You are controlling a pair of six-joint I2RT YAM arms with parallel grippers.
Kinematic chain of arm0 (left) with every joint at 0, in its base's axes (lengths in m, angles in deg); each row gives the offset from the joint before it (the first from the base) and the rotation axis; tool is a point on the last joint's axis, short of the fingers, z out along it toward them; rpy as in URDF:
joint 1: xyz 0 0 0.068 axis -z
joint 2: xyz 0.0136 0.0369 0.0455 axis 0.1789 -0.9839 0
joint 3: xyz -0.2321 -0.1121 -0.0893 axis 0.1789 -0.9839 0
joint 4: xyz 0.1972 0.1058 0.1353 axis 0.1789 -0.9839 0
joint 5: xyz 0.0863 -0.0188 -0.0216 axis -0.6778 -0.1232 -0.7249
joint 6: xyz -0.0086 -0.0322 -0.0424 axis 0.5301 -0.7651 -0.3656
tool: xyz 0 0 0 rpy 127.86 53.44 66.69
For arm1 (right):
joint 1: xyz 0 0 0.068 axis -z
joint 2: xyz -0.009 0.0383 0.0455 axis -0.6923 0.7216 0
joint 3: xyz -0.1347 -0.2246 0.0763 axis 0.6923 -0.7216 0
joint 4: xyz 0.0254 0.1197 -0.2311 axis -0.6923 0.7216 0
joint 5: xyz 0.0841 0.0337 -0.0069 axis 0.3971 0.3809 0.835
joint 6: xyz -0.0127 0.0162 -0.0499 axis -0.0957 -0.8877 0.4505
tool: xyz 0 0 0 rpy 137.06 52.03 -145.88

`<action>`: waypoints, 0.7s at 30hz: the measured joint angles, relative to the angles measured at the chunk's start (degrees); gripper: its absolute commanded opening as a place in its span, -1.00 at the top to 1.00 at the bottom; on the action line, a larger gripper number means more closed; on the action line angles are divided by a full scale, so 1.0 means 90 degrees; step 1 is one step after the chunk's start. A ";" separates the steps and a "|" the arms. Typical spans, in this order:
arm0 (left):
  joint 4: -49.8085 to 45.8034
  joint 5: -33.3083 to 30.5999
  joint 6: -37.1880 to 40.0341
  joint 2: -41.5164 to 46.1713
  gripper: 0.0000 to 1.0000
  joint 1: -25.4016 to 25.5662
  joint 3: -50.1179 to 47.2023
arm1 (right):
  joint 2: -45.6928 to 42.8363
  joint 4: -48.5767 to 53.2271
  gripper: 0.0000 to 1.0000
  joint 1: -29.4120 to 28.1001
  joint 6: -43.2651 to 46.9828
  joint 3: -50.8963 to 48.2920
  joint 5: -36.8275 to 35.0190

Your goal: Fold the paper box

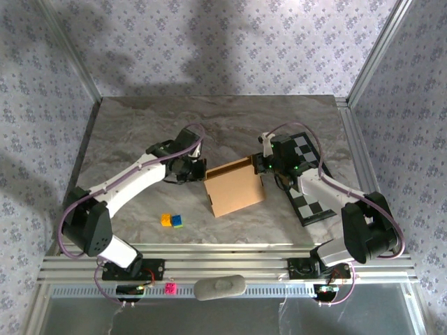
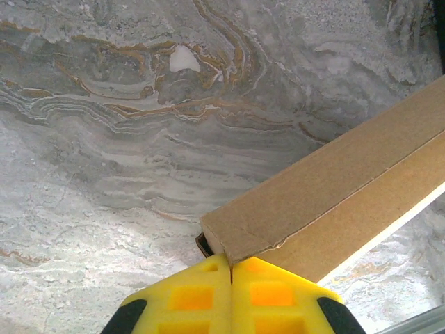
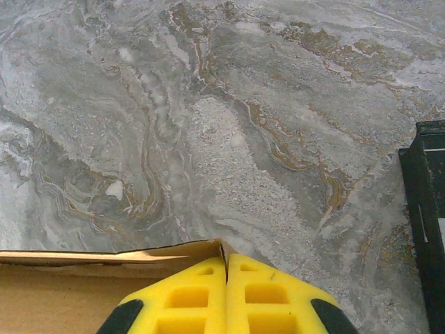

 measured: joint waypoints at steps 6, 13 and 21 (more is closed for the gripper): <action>0.0085 -0.0345 0.0039 0.0085 1.00 0.0134 -0.0112 | -0.0005 0.0044 0.69 -0.0012 -0.0019 0.0000 0.0012; 0.0117 -0.0651 0.0080 0.0090 1.00 0.0197 -0.0185 | -0.0223 0.0257 0.23 -0.0119 -0.0155 0.0027 0.0121; 0.0107 -0.0911 0.0158 0.0090 1.00 0.0267 -0.0194 | -0.0556 0.0576 -0.03 -0.0267 -0.0427 0.0136 0.0024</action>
